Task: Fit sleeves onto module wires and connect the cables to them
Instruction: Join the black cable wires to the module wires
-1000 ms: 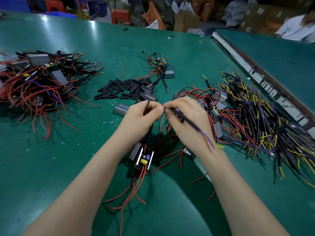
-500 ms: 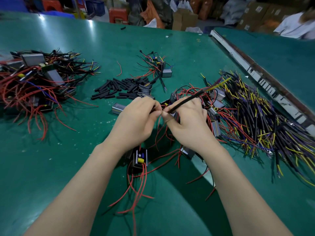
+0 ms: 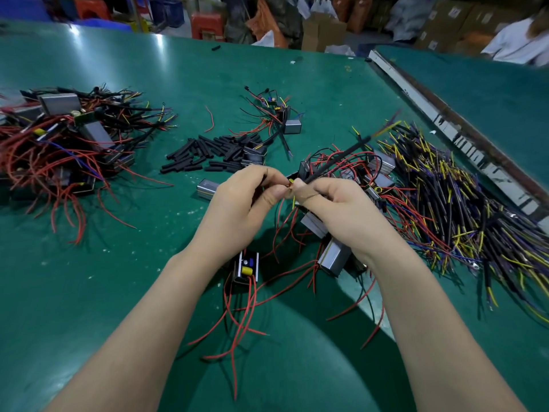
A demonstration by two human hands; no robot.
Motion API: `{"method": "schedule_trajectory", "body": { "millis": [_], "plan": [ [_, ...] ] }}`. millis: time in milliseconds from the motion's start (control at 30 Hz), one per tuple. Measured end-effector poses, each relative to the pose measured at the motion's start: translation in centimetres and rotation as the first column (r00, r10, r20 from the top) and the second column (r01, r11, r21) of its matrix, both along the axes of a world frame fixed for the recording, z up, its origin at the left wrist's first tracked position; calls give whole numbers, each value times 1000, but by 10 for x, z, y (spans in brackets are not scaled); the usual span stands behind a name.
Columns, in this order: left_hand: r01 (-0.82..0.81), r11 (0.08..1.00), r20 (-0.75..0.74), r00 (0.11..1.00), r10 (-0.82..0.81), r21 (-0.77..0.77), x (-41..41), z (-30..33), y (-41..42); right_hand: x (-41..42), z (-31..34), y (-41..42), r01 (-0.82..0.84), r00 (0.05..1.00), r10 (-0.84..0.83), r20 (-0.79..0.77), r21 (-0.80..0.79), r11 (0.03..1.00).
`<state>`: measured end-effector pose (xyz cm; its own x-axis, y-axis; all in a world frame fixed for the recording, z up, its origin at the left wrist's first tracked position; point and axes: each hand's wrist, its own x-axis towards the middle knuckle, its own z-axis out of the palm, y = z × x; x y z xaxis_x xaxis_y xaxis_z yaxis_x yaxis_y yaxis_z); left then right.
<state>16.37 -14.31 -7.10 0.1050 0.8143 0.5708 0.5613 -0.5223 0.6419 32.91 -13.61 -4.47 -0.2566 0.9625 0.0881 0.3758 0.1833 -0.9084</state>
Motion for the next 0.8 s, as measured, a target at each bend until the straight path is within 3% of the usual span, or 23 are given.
{"method": "schedule_trajectory", "body": {
  "millis": [233,433,533,667,800],
  "plan": [
    [31,999,25,999,-32,15,-1,0,0,-1,-2,2,21,1000,-21,-3,11,1000],
    [12,992,-91,996,0,129,0,0,-3,1,-5,4,62,998,-62,-24,7,998],
    [22,991,-70,997,-13,133,1,0,-4,1,-4,3,38,999,-37,-30,27,999],
    [84,993,160,985,-69,-88,2,3,-5,6,-2,4,6,1000,-6,3,117,993],
    [170,950,309,947,-84,-261,1,4,-6,7,-2,5,-45,993,58,-103,125,991]
  ]
}}
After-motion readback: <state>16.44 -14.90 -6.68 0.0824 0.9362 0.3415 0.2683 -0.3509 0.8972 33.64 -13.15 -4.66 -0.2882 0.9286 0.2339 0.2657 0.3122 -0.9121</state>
